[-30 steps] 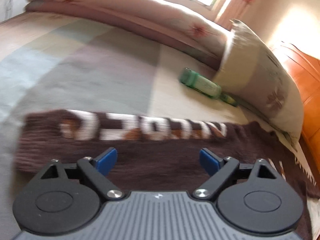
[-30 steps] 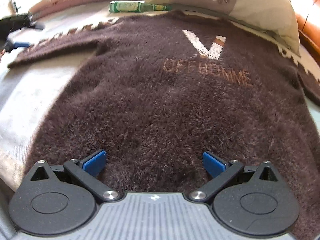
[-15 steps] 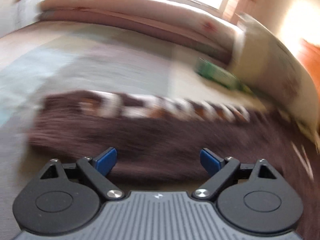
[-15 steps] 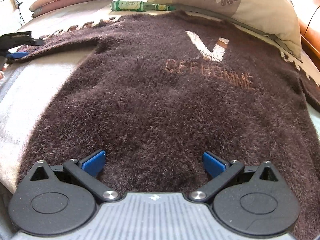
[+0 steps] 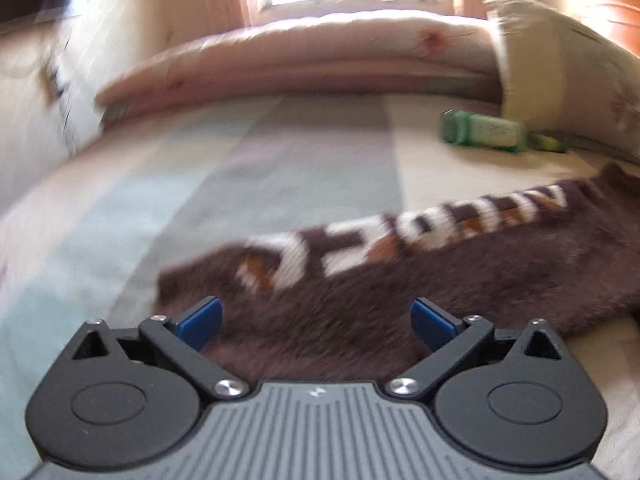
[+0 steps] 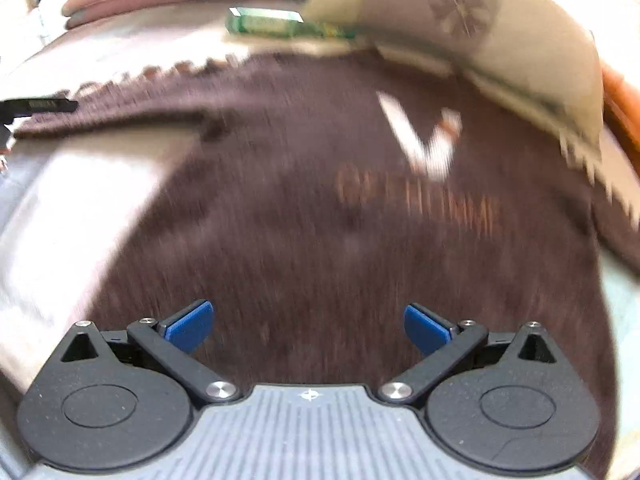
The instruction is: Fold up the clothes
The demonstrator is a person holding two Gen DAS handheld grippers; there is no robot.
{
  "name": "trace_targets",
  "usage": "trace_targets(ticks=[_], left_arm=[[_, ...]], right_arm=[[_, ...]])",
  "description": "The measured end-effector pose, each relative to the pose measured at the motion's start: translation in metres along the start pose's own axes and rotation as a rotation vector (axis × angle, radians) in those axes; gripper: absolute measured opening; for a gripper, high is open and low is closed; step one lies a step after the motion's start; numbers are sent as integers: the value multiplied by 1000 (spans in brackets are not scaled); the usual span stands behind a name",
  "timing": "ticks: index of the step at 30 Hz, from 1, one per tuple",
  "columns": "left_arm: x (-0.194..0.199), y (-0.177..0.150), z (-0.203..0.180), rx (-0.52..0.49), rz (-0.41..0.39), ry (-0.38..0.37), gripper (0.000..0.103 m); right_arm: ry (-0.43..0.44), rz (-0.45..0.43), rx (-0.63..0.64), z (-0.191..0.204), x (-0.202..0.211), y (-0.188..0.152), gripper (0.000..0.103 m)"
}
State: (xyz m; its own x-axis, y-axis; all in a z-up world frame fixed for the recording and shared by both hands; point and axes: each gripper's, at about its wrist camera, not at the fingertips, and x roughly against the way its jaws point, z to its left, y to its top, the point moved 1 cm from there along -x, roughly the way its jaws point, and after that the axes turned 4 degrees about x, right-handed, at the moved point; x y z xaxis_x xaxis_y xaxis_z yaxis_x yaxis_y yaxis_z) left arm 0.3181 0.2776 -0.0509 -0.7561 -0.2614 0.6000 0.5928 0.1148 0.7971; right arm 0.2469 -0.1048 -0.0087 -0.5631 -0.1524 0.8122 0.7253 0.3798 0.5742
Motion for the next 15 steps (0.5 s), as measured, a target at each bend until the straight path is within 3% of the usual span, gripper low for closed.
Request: trace_targets(ticks=[2,5,8,10,13,15], left_arm=[[-3,1,-5,-10,2,-1,101],[-28,-5,-6,17,97,-81,103],[-29,-4,6,64,100,-118,102],[-29,-4,11,77,98,-109,102],[-33,-4,16,89,85,-25,102],[-35,-3,19,95,100,-39,102]], right_arm=[[2,-51,38,5,1,31,103],[27,-135,81,12,-9,80,103],[62,-182,118,18,-34,126,103],[87,-173,150,22,-61,155,103],[105,-136,175,28,-107,193,103],[93,-84,174,31,-139,211,103]])
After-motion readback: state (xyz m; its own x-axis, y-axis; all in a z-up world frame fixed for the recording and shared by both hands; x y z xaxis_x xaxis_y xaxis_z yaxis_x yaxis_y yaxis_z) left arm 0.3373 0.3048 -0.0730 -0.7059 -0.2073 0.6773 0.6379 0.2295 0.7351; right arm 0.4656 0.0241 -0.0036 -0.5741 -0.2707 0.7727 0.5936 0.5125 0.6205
